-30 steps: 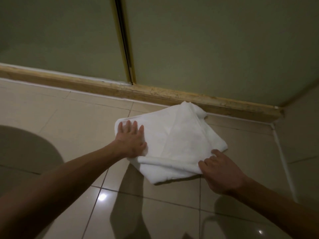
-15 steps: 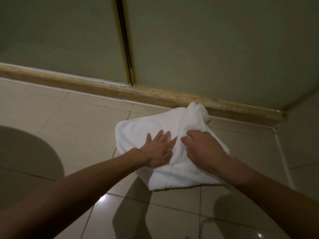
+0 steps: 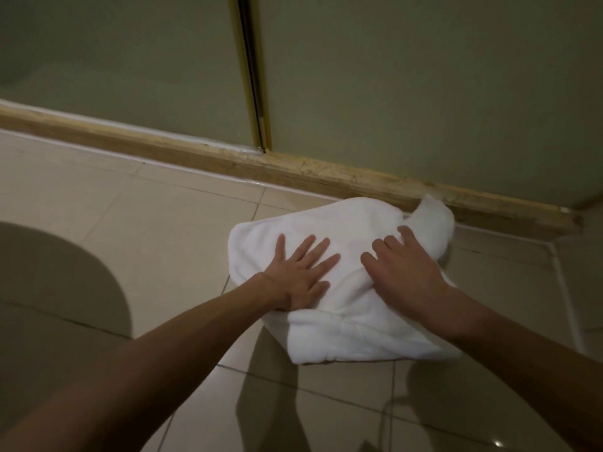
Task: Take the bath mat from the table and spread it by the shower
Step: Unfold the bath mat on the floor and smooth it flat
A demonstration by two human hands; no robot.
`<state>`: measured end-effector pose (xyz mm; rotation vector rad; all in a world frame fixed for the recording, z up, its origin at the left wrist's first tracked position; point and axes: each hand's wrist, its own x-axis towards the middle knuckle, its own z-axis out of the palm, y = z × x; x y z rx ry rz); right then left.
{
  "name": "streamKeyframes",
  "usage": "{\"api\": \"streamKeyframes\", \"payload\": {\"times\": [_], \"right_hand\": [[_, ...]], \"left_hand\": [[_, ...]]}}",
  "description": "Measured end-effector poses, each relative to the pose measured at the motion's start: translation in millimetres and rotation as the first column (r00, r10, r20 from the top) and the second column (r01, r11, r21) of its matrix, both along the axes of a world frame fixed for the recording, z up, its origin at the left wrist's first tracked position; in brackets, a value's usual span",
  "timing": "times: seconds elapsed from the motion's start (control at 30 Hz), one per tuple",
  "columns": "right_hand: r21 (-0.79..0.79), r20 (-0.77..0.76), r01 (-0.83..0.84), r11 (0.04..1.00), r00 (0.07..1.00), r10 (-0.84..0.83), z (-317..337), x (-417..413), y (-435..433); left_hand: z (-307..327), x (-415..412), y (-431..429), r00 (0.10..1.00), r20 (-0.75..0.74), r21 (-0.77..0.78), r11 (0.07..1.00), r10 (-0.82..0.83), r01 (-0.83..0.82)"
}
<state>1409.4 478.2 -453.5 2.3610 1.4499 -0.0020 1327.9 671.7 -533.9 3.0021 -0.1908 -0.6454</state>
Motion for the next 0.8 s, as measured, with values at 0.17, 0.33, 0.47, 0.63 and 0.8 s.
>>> {"api": "streamKeyframes", "payload": {"times": [0.17,0.33,0.47,0.63,0.8], "right_hand": [[0.124,-0.018,0.055,0.991,0.998,-0.053,11.4,-18.4,-32.2],[0.053,-0.087,0.041,0.998,0.996,-0.036,12.4,-44.1,-57.7],[0.028,-0.116,-0.001,1.000,0.993,0.004,8.3,-48.1,-72.1],[0.009,-0.126,0.014,1.000,0.992,-0.013,0.4,-42.4,-82.2],[0.037,-0.134,0.134,0.990,0.983,-0.128,-5.0,-40.0,-77.4]], "left_hand": [[-7.0,2.6,2.2,0.997,0.004,0.012,0.997,0.078,-0.078],[-13.3,0.8,5.9,0.988,0.009,0.023,0.988,0.152,-0.152],[-14.9,-3.3,11.0,0.969,-0.012,0.014,0.969,0.247,-0.247],[-11.8,-14.6,19.1,0.928,-0.039,-0.012,0.928,0.372,-0.372],[0.0,-29.1,25.8,0.845,-0.078,-0.017,0.847,0.529,-0.532]]}}
